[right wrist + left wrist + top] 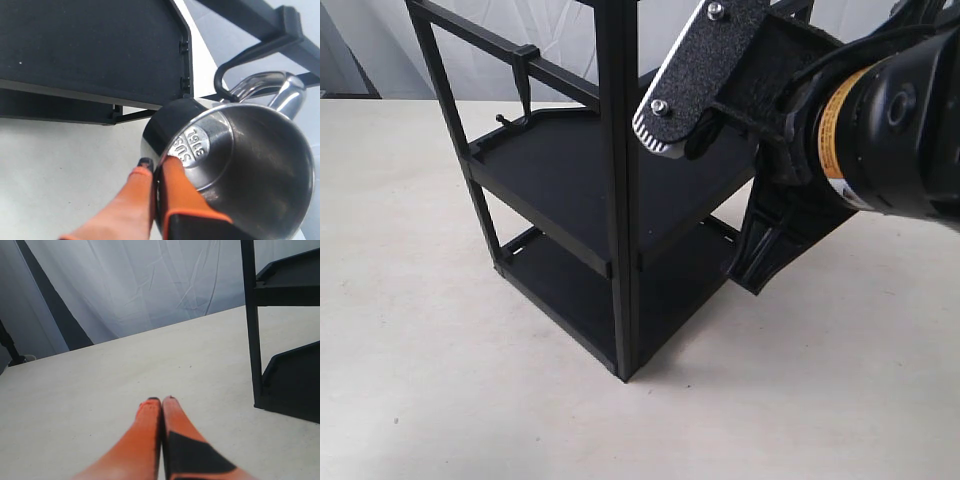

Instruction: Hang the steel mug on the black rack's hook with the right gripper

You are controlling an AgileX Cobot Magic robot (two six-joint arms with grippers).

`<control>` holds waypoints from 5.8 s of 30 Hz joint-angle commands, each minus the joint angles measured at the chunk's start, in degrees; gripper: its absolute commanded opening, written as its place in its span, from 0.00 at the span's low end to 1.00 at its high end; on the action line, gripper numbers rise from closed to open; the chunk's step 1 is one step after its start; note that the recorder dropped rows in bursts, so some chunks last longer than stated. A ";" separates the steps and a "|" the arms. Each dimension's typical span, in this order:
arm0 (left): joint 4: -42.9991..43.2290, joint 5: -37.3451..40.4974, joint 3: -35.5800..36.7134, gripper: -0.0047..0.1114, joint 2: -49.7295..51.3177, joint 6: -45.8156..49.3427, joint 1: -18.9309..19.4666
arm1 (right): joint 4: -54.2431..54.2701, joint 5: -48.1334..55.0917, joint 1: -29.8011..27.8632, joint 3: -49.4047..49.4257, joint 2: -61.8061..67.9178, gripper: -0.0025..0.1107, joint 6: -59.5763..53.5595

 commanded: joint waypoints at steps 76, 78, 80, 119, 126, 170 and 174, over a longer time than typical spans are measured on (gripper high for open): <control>2.01 -0.23 -0.02 0.05 -0.31 -0.07 -2.54 | 10.56 3.57 7.10 -2.89 11.65 0.01 10.92; 2.01 -0.23 -0.02 0.05 -0.31 -0.07 -2.54 | 10.94 3.57 7.10 -2.89 11.65 0.01 11.13; 2.01 -0.23 -0.02 0.05 -0.31 -0.07 -2.54 | 11.70 3.57 7.10 -2.89 11.65 0.01 11.13; 2.01 -0.35 -0.02 0.05 -0.31 -0.07 -2.54 | 11.80 3.57 7.10 -2.97 11.53 0.41 12.00; 2.01 -0.35 -0.02 0.05 -0.31 -0.07 -2.54 | 12.37 3.57 7.10 -2.97 11.53 0.42 12.37; 1.91 -0.58 -0.02 0.05 -0.31 -0.07 -2.54 | 13.05 3.57 7.10 -2.97 6.18 0.42 17.43; 1.91 -0.58 -0.02 0.05 -0.31 -0.07 -2.54 | 13.86 3.57 7.10 -2.97 6.18 0.42 17.56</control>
